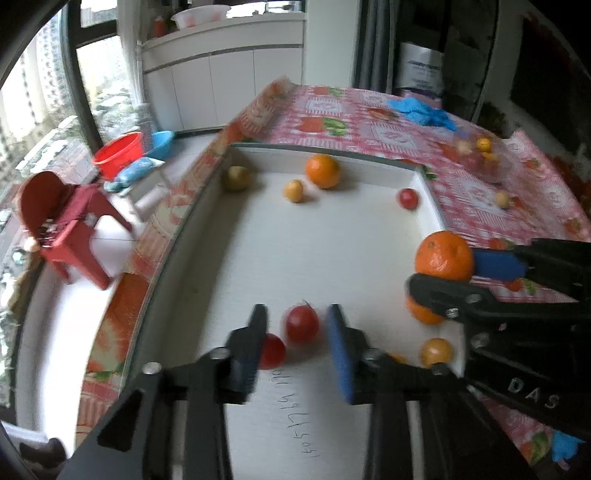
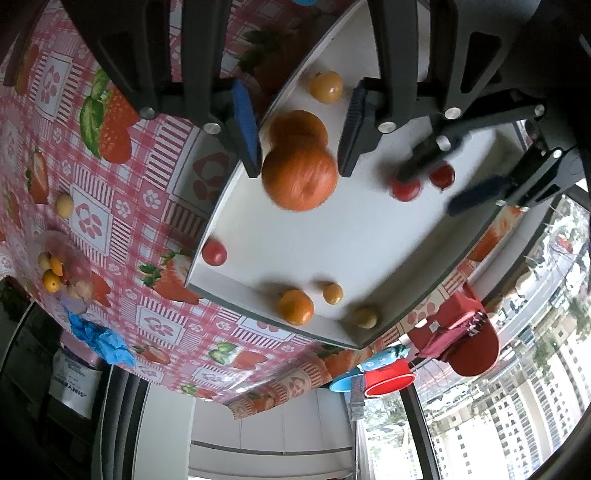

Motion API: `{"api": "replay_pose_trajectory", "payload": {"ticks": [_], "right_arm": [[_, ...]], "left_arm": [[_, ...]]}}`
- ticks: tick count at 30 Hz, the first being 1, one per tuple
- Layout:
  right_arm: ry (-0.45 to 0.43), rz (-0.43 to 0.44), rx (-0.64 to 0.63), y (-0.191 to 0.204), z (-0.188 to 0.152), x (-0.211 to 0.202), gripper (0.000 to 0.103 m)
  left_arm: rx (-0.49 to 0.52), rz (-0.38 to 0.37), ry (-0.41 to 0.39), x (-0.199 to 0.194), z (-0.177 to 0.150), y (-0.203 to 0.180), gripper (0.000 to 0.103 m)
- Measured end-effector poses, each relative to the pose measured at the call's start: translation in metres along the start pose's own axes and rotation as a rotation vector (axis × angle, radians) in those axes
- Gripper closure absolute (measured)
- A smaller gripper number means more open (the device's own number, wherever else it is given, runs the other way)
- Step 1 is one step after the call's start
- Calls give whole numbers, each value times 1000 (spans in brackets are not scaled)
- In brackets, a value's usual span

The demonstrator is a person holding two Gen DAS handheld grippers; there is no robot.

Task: Organize fruits
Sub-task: 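Open both tools to drop the red tomato and mandarin into the tray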

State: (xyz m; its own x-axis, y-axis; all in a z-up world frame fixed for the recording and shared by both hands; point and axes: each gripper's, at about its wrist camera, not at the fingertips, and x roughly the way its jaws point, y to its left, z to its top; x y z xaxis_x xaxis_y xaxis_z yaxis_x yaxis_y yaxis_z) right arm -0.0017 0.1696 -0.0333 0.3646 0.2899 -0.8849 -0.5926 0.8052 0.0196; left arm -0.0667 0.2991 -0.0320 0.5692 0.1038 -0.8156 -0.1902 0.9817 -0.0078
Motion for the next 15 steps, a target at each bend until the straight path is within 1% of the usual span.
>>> {"api": "replay_pose_trajectory", "payload": {"ticks": [1,2,5,7,9,11,13,15], "right_arm": [[-2,1,5,-1,1,0,49],[-6,0,6,-2,1,-1,48],[-5,-2,0,0,1,-1,44],[-10,2,-2,2,2,-3,37],[-19,5,-7,3,2,-7,32],[-24,6,-12,4,2,-11,31],[-25,13,-11,5,3,-13,25],[-27,20,-6,5,3,-16,23]], "left_arm": [[-7,9,-1,0,0,2,36],[-20,-4,-8,-1,0,5,24],[-36,-26,-8,-2,-1,7,24],[-29,-21,-2,-2,-1,5,24],[-28,-17,2,-2,-1,5,24],[-38,-17,8,-2,-1,5,24],[-48,-18,13,-2,-1,7,24],[-56,-18,15,-3,-1,8,24]]}}
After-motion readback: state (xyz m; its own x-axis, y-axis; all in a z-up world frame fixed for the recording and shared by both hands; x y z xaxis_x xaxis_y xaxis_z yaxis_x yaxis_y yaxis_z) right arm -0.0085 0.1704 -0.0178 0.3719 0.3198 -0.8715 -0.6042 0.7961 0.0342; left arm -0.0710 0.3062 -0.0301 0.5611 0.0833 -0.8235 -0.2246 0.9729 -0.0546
